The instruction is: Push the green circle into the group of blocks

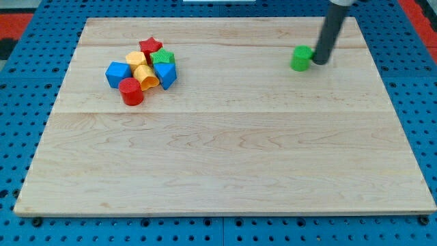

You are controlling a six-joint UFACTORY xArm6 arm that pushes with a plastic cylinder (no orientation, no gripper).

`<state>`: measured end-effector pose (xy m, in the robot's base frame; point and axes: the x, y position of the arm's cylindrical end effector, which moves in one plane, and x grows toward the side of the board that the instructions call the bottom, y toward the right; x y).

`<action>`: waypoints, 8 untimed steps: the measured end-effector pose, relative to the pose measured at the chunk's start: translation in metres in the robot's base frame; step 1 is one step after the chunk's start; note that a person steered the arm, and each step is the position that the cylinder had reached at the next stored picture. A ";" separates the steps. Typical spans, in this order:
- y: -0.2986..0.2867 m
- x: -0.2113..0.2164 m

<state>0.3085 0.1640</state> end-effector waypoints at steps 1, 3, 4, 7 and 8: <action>-0.027 -0.039; -0.115 0.025; -0.097 0.034; -0.140 0.058; -0.113 0.079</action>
<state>0.3873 0.0511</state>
